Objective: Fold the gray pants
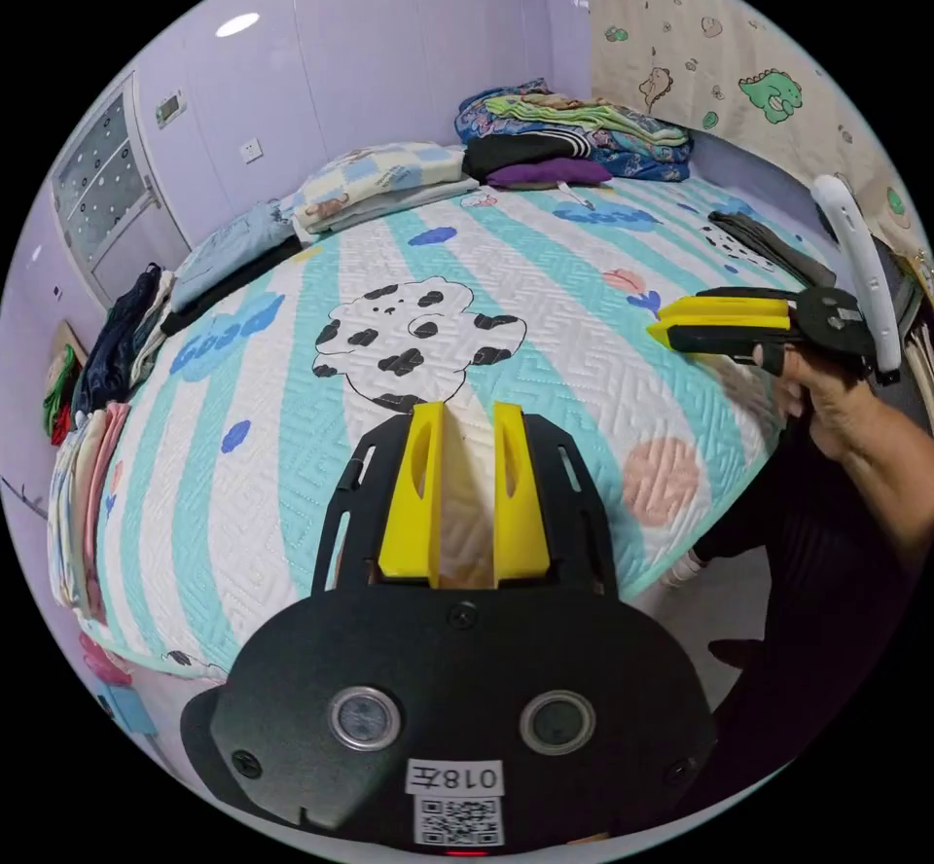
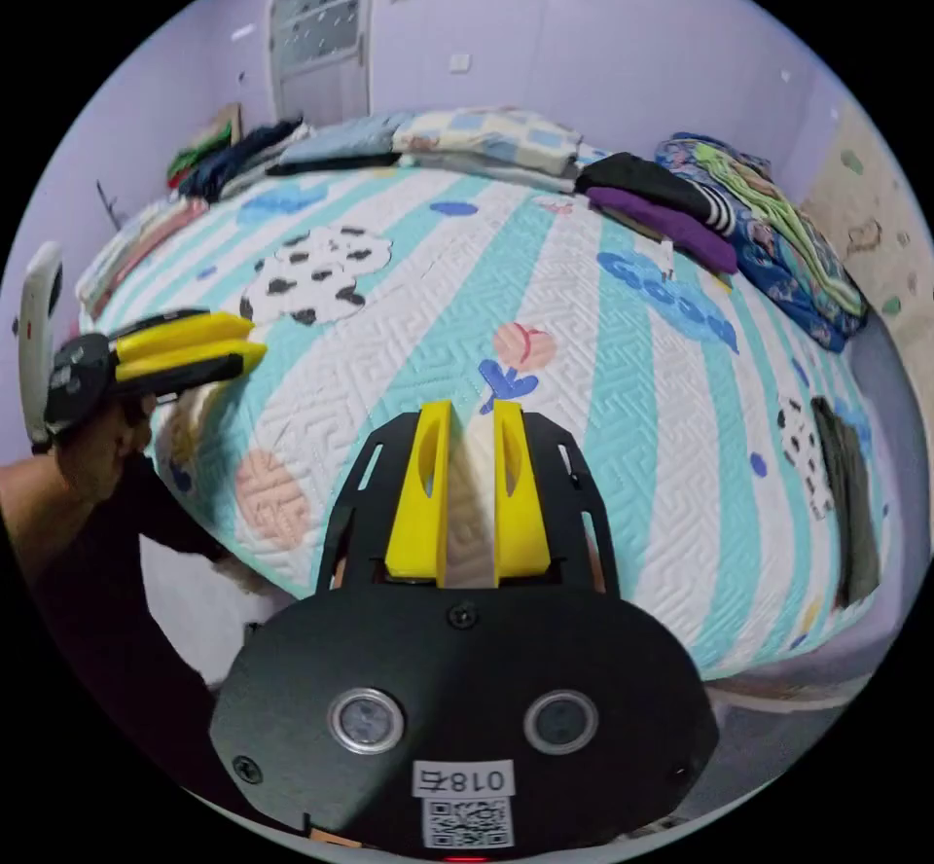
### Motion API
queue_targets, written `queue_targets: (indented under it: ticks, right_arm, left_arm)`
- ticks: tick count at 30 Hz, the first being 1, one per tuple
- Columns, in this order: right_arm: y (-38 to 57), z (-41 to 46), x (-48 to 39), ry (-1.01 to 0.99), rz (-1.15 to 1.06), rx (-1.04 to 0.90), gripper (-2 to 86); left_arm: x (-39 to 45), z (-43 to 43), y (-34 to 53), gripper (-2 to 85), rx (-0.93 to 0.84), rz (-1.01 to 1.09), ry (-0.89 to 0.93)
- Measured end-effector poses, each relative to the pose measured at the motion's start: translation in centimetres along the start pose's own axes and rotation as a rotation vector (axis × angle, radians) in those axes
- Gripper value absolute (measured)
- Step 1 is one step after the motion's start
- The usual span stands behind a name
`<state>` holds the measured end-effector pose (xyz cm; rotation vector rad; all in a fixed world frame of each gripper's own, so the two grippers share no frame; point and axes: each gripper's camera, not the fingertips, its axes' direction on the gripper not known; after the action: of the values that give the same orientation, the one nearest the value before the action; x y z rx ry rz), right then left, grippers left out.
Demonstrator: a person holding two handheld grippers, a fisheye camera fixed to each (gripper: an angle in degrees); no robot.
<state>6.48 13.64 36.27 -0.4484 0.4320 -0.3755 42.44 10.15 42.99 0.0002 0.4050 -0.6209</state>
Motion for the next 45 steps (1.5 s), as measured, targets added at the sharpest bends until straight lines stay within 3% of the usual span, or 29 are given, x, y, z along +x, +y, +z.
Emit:
queue_targets:
  ticks: [6,8,11,14,19,22,30,35,39,45]
  right_arm:
    - [0.4,1.6,2.1,-0.118,0.073,0.008,6.6]
    - [1.1,-0.1,4.1,-0.084,0.167,0.133,5.0]
    - [2.4,-3.4,9.9,0.081,0.309,0.314,5.2]
    - [3.4,-5.3,18.3,0.266,0.417,0.395,7.0]
    - [3.3,-3.7,33.2,0.521,0.537,0.28,10.5]
    - [3.1,-1.6,39.5,0.575,0.606,0.201,11.4]
    - [4.7,5.5,46.9,0.576,0.597,-0.092,14.5]
    - [9.1,4.3,48.1,0.531,0.641,-0.079,11.1]
    - [16.1,0.4,50.3,0.324,0.818,0.121,6.3]
    - [26.9,-9.2,47.5,-0.018,0.714,0.679,5.6]
  left_arm:
    - [1.5,-1.9,-0.6,8.1,0.007,-0.051,0.045]
    - [1.5,-2.8,-1.0,8.1,-0.006,-0.074,0.078]
    - [1.5,-4.6,-2.1,7.4,-0.062,-0.094,0.126]
    - [1.9,-8.4,-2.3,6.4,0.01,-0.091,0.14]
    - [2.8,-12.7,-2.1,6.5,0.018,-0.099,0.116]
    - [3.6,-14.1,-2.4,6.5,0.004,-0.113,0.093]
    - [5.1,-15.5,-5.6,6.1,-0.023,-0.103,0.115]
    - [4.9,-17.0,-6.3,5.5,-0.008,-0.119,0.139]
    - [4.2,-19.7,-6.3,5.1,0.041,-0.125,0.157]
    - [2.5,-23.0,-5.3,4.9,0.13,-0.187,0.261]
